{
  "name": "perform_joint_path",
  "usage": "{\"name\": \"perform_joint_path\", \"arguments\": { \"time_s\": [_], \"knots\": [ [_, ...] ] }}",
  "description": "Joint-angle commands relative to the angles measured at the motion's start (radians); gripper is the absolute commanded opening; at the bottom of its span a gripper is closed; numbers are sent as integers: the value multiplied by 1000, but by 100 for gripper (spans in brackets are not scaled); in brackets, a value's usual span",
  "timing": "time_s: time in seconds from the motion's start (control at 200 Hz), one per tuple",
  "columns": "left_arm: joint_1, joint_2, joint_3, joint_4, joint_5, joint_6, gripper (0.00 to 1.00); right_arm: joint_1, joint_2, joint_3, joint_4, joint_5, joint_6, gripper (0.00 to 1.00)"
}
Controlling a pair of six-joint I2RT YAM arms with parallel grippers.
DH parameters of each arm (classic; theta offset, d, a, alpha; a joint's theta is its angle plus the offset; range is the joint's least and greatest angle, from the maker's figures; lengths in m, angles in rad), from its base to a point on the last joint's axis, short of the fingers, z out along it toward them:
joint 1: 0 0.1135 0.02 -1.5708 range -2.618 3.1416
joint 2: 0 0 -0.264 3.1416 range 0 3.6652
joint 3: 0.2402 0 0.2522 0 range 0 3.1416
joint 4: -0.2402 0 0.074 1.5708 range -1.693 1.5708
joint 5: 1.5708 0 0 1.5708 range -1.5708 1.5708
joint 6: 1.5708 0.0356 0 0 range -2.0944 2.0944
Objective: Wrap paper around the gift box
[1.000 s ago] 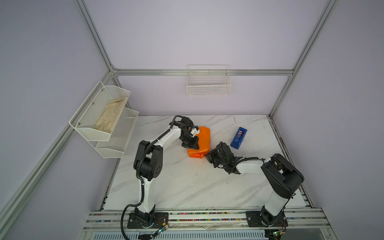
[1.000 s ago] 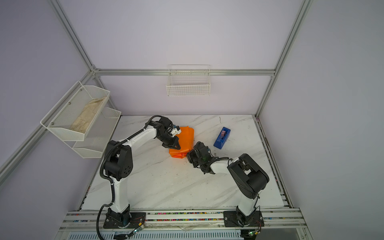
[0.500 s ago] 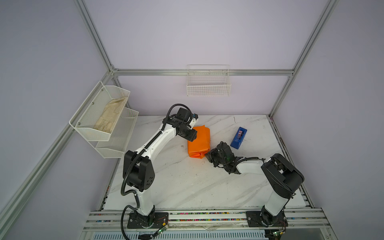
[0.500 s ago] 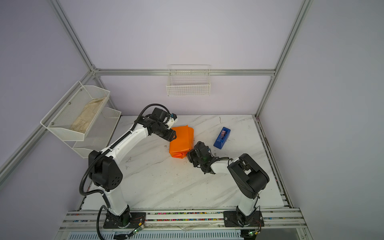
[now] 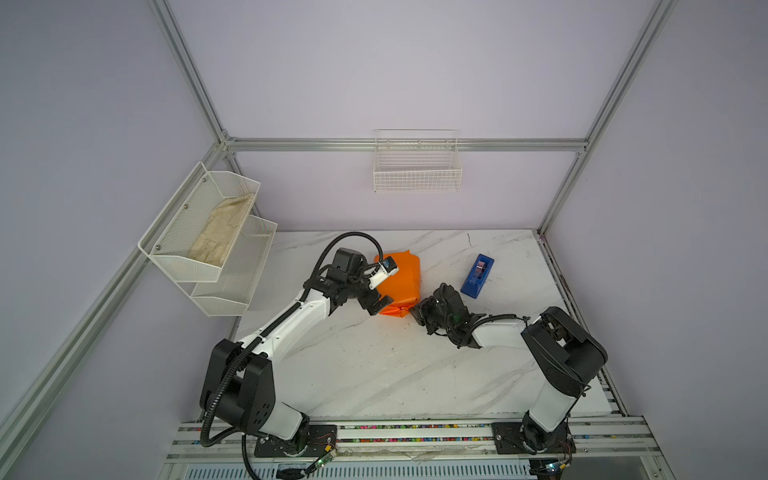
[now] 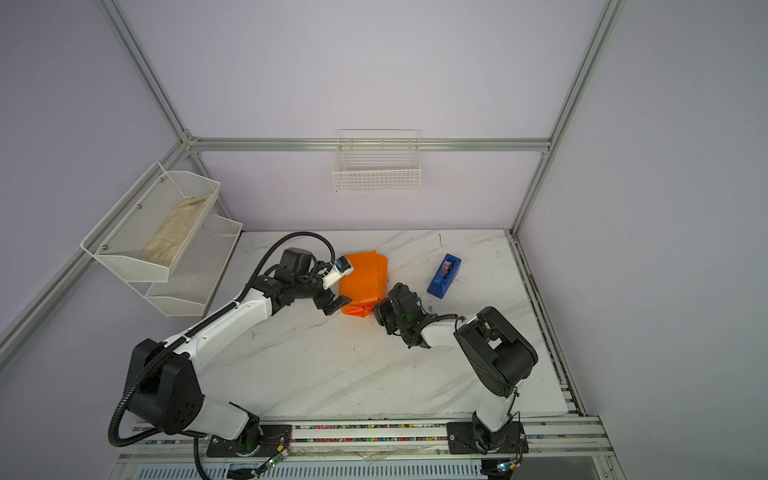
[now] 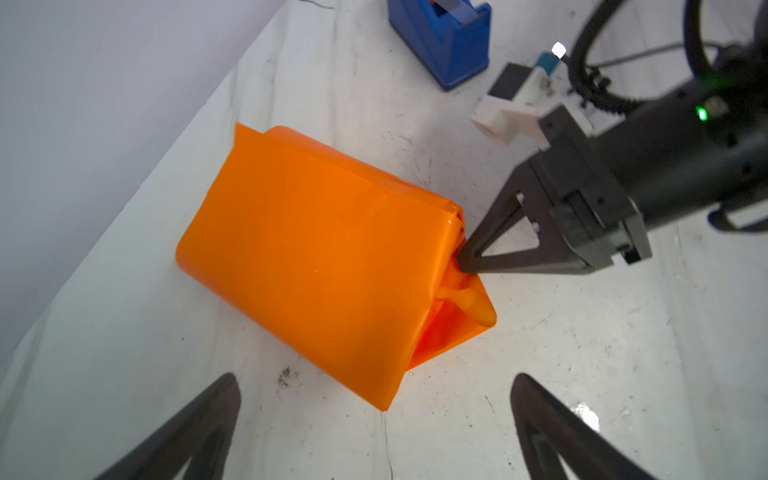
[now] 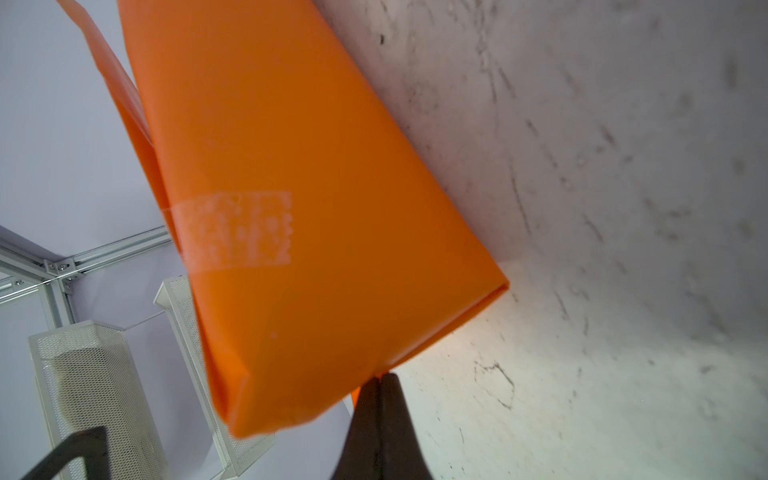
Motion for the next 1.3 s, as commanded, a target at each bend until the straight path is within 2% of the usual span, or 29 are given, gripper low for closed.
{"name": "perform_joint_path", "arguments": {
  "time_s": [0.0, 0.09, 0.285, 0.445, 0.725, 0.875, 1.13, 1.29],
  "knots": [
    [-18, -83, -138, 288, 27, 275, 100, -5, 19, -14, 29, 3, 96, 0],
    [-27, -65, -177, 334, 13, 333, 99, -6, 24, -13, 34, 1, 98, 0],
    [-43, 19, -251, 436, -10, 373, 99, -6, 25, -12, 40, -1, 102, 0],
    [-52, 56, -298, 531, -13, 365, 100, -8, 28, -11, 40, -1, 107, 0],
    [-53, 131, -309, 598, 5, 344, 100, -9, 31, -13, 42, -5, 113, 0],
    [-53, 171, -351, 772, -32, 315, 100, -9, 35, -13, 42, -9, 119, 0],
    [-54, 211, -342, 787, -57, 319, 100, -9, 32, -9, 50, -10, 129, 0],
    [-54, 245, -354, 865, -95, 282, 100, -9, 31, -6, 47, -13, 131, 0]
  ]
}}
